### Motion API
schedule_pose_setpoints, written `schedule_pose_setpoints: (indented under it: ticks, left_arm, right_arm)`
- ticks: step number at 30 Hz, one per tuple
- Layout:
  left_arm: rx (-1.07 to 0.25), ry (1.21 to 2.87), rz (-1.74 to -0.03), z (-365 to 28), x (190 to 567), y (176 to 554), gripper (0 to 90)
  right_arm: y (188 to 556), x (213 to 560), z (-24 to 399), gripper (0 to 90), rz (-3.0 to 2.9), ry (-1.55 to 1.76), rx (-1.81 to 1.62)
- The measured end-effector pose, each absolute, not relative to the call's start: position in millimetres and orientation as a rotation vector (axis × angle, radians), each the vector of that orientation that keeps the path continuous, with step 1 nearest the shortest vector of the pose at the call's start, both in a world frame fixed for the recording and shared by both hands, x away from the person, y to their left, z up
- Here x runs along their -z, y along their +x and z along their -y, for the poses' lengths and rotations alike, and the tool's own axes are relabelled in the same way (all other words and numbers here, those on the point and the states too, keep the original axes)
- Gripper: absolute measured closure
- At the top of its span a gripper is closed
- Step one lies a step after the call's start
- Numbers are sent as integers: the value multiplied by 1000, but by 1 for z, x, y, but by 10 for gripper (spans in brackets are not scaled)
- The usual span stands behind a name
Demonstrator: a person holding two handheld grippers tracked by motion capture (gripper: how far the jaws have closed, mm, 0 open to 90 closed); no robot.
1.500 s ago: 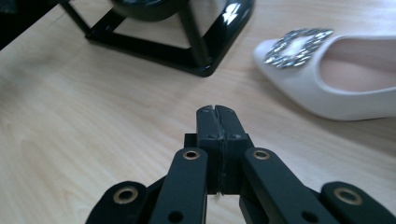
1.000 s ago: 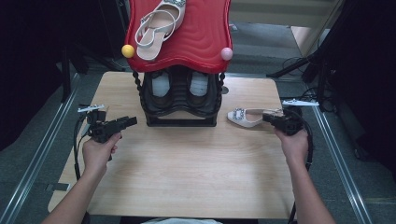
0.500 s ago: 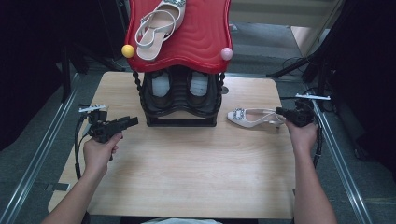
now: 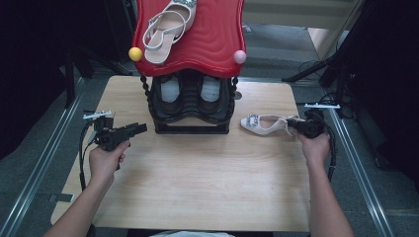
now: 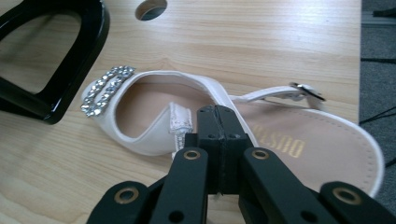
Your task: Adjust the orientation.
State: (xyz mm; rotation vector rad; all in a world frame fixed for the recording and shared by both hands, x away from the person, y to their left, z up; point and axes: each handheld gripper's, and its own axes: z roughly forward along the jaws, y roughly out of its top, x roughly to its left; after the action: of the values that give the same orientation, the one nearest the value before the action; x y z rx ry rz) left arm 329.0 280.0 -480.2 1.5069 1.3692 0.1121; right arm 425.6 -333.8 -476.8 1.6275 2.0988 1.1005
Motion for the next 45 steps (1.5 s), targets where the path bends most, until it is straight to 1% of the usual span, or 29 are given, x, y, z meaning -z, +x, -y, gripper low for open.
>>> schedule_pose_setpoints:
  ticks: [17, 26, 39, 45]
  left_arm:
    - [-120, 1515, -1375, -280, 482, 330, 483]
    - [-120, 1507, -1377, -281, 482, 330, 482]
    - [-114, 1508, -1378, -281, 483, 332, 480]
    - [-118, 1512, -1380, -282, 483, 332, 480]
  right_arm:
    - [407, 476, 321, 900, -2106, 1639, -1139]
    - [397, 481, 302, 900, -2137, 1662, -1161]
    - [398, 485, 287, 900, -2137, 1706, -1245]
    - [397, 482, 290, 900, -2113, 1700, -1210]
